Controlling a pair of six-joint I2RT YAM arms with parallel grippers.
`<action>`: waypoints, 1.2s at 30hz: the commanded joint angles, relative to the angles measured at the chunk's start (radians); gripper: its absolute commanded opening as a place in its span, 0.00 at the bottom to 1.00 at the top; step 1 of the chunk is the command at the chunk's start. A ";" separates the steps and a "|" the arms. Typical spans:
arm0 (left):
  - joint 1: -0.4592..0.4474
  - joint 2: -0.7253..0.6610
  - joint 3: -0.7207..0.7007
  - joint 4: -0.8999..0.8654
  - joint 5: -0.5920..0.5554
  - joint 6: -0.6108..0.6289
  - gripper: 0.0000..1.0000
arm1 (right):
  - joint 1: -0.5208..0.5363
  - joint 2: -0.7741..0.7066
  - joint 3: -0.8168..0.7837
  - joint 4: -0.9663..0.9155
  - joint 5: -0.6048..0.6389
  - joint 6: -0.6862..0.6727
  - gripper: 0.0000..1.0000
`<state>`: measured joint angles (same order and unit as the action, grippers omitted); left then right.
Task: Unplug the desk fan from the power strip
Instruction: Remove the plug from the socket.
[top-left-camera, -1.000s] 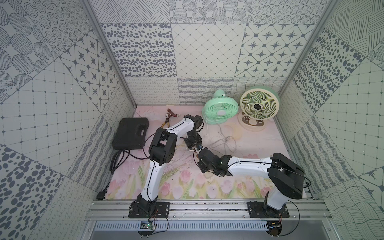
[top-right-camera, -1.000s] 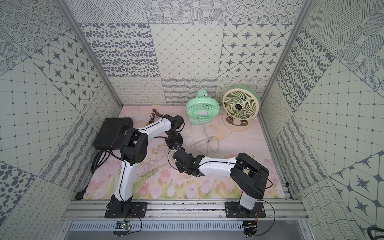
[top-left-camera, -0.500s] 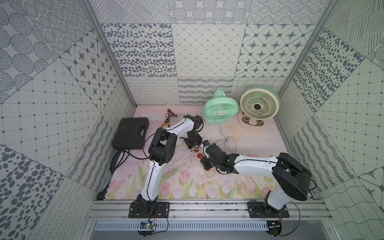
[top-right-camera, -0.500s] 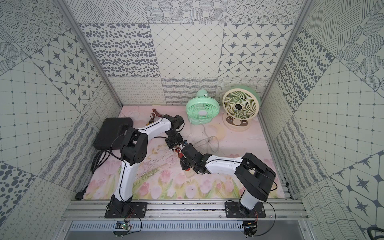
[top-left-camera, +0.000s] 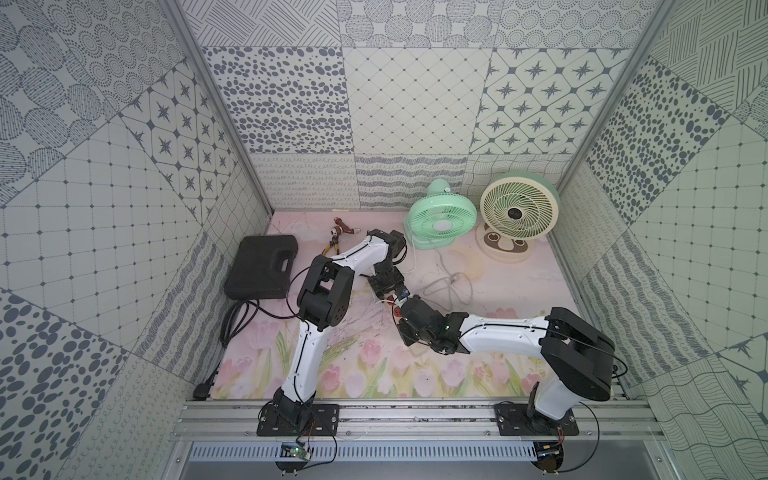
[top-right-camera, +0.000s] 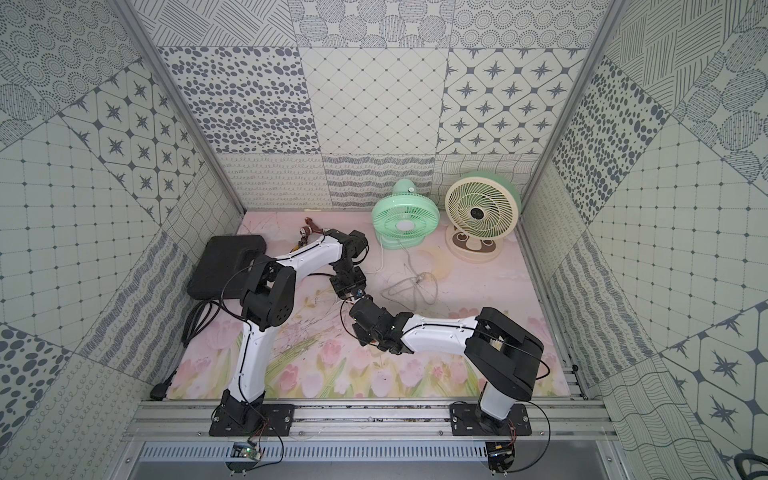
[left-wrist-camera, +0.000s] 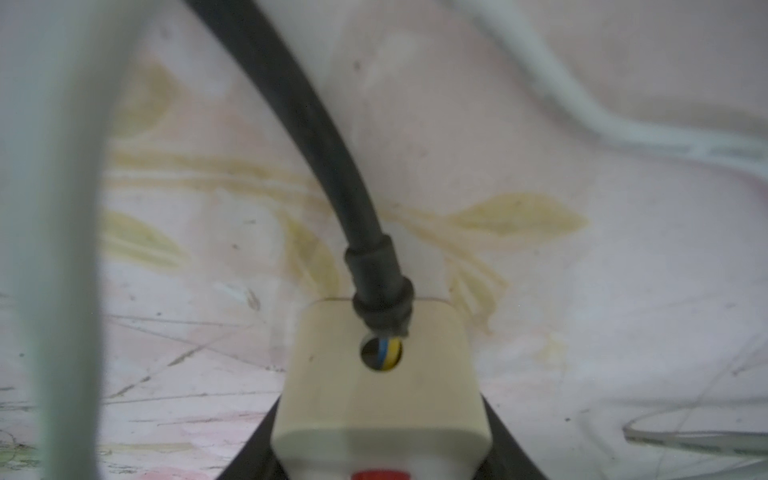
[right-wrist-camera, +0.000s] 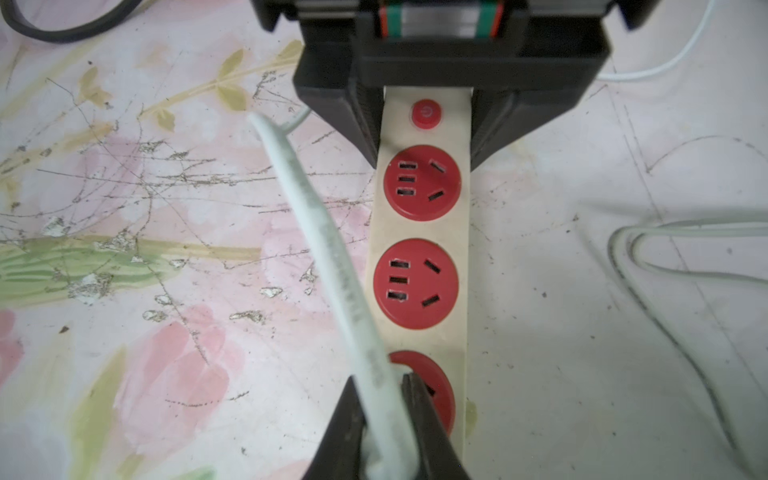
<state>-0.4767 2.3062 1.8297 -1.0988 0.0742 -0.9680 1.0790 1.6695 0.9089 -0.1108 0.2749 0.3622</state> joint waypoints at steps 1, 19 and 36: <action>0.000 0.064 -0.047 -0.216 -0.117 0.008 0.00 | 0.064 0.016 0.071 0.046 0.088 -0.122 0.00; 0.000 0.064 -0.055 -0.211 -0.118 0.011 0.00 | 0.091 0.047 0.118 0.020 0.116 -0.104 0.00; 0.000 0.059 -0.058 -0.210 -0.123 0.014 0.00 | -0.115 -0.095 -0.068 0.187 -0.171 0.172 0.00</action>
<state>-0.4767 2.3032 1.8233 -1.1027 0.0795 -0.9600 0.9901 1.6287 0.8455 -0.0372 0.1181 0.4736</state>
